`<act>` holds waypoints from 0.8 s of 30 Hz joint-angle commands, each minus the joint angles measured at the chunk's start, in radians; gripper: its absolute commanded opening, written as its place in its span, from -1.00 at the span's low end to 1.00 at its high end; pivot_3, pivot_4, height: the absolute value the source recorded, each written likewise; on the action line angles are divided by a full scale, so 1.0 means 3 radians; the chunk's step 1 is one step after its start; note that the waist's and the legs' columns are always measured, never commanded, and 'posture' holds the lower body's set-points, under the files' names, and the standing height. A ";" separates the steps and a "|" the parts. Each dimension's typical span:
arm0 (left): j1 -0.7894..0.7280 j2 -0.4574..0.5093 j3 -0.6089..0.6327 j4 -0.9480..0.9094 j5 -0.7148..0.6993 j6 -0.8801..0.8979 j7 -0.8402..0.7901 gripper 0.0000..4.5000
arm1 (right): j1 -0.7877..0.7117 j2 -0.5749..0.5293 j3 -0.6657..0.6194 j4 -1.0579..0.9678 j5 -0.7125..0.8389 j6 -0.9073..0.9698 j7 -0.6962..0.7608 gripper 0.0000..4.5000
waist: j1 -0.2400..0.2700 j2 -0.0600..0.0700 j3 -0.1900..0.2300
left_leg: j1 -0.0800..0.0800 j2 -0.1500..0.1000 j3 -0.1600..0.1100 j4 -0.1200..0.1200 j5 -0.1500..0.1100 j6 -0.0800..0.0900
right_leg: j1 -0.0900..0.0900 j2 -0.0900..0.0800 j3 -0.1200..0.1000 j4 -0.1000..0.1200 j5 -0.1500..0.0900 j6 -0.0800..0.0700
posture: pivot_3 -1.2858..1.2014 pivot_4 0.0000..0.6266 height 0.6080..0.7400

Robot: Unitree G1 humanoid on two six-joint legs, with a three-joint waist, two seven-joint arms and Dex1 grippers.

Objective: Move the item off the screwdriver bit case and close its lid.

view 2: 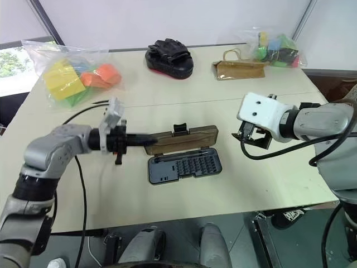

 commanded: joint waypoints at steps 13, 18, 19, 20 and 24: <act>-0.0440 -0.0233 0.0234 0.0333 -0.0230 0.0079 0.0178 -1.00 | 0.0007 0.0015 -0.0033 -0.0076 0.0143 0.0018 -0.0331 0.96 | 0.0000 -0.0001 0.0001 | -0.0003 -0.0001 0.0005 0.0003 0.0000 0.0000 | 0.0002 0.0000 -0.0002 -0.0006 0.0000 0.0000 | 0.03 -0.52 1.00; -0.0567 -0.0321 0.0445 0.0331 -0.0440 0.0249 0.0355 -1.00 | -0.0044 0.0044 0.0071 0.0036 0.0115 -0.0083 -0.0382 0.96 | 0.0005 -0.0001 0.0001 | -0.0003 -0.0001 0.0004 0.0003 0.0000 0.0000 | 0.0001 0.0000 -0.0002 -0.0006 0.0000 0.0000 | 0.03 -0.52 1.00; -0.0595 -0.0361 0.0497 0.0372 -0.0454 0.0262 0.0442 -1.00 | -0.0054 0.0050 0.0081 0.0041 0.0121 -0.0091 -0.0388 0.96 | 0.0013 -0.0002 0.0001 | -0.0003 -0.0001 0.0004 0.0003 0.0000 0.0000 | 0.0001 0.0000 -0.0002 -0.0006 0.0000 0.0000 | 0.03 -0.52 1.00; -0.0634 -0.0410 0.0555 0.0454 -0.0431 0.0235 0.0550 -1.00 | -0.0073 0.0067 0.0098 0.0040 0.0133 -0.0087 -0.0397 0.96 | 0.0020 -0.0002 0.0001 | -0.0003 -0.0001 0.0004 0.0004 0.0000 0.0000 | 0.0002 0.0000 -0.0002 -0.0006 0.0000 0.0000 | 0.03 -0.52 1.00; -0.0718 -0.0536 0.0634 0.0794 -0.0185 -0.0035 0.0869 -1.00 | -0.0141 0.0115 0.0164 0.0043 0.0139 -0.0090 -0.0417 0.96 | 0.0014 -0.0002 0.0001 | -0.0003 -0.0002 0.0004 0.0005 0.0000 -0.0001 | 0.0002 0.0000 -0.0002 -0.0006 0.0000 0.0000 | 0.03 -0.52 1.00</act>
